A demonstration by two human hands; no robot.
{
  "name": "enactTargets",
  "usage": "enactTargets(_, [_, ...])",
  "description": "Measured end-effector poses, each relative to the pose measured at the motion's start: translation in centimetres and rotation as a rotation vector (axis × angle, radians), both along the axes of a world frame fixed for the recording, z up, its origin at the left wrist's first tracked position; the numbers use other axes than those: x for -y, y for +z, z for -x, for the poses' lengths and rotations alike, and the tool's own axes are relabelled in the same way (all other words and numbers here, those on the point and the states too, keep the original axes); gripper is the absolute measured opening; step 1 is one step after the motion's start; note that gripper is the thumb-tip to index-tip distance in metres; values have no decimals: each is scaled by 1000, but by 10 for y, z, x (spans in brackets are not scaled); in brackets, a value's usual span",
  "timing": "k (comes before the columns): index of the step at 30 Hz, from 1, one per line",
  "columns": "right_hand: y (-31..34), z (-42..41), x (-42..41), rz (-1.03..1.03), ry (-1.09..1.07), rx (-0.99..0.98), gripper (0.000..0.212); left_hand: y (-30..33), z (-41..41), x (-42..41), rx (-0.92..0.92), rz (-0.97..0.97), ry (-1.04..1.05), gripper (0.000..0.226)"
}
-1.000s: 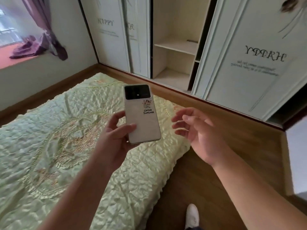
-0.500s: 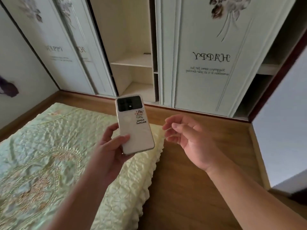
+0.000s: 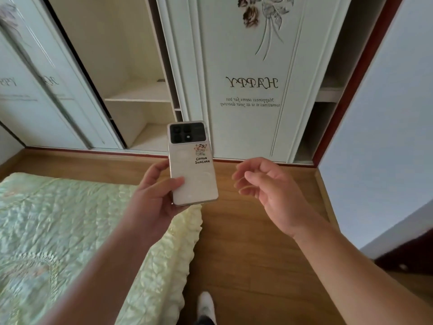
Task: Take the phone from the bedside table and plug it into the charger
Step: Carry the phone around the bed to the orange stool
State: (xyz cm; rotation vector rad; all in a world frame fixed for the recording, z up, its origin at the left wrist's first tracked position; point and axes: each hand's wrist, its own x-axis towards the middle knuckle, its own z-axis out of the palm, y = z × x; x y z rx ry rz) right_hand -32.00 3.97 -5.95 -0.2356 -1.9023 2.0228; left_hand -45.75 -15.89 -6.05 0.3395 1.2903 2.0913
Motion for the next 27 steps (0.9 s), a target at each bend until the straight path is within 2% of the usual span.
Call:
enactTargets(6, [-21, 56, -48, -15, -64, 51, 26, -26, 60, -54, 68, -20, -51, 52])
enactTargets(11, [-29, 136, -92, -41, -96, 96, 27, -41, 141, -106, 121, -23, -67, 54])
enactTargets(19, [-14, 270, -144, -50, -101, 85, 26, -36, 279, -159, 138, -53, -83, 41])
enactTargets(27, [-11, 362, -171, -14, -43, 89, 24, -27, 361, -178, 125, -55, -29, 36])
